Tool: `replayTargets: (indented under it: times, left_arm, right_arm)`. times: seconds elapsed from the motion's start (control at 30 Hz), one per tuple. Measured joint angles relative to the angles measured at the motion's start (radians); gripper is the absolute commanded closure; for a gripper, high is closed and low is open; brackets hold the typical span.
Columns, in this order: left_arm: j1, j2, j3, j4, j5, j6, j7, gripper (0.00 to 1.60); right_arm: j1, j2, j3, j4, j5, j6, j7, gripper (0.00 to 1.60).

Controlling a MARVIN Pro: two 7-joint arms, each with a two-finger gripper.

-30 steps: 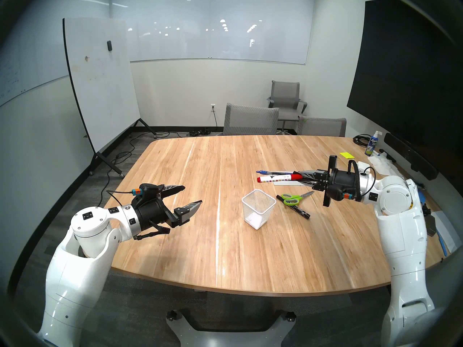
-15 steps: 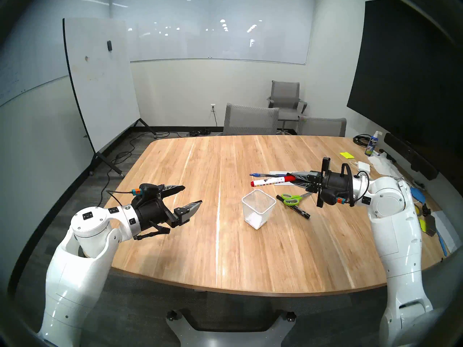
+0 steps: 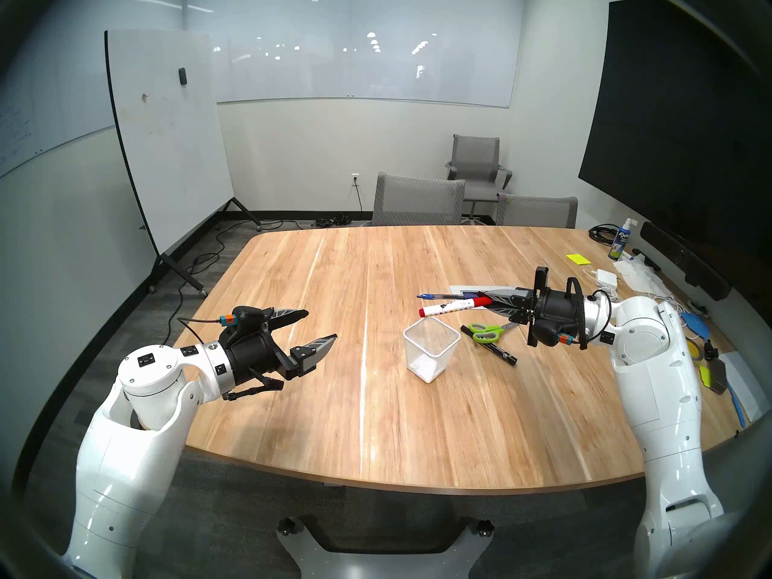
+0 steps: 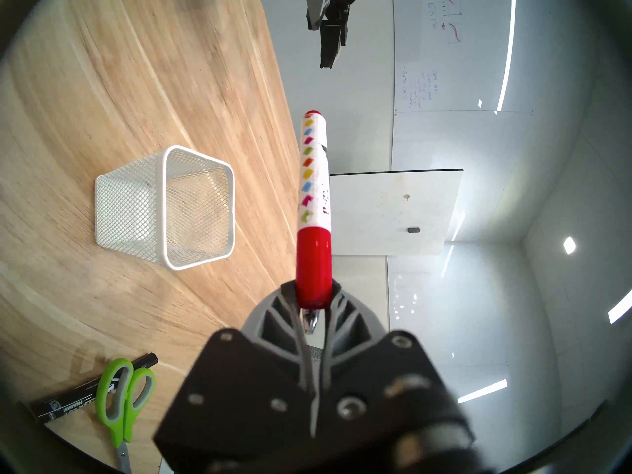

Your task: Place the pen, the marker, and the scissors into the pen holder

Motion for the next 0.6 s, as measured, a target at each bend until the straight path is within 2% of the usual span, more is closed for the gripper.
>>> replayTargets:
  times: [0.6]
  left_arm:
    - [0.0, 0.0, 0.0, 0.0, 0.0, 0.0, 0.0, 0.0]
  right_arm:
    - [0.018, 0.039, -0.068, 0.026, -0.07, -0.002, -0.094, 1.6]
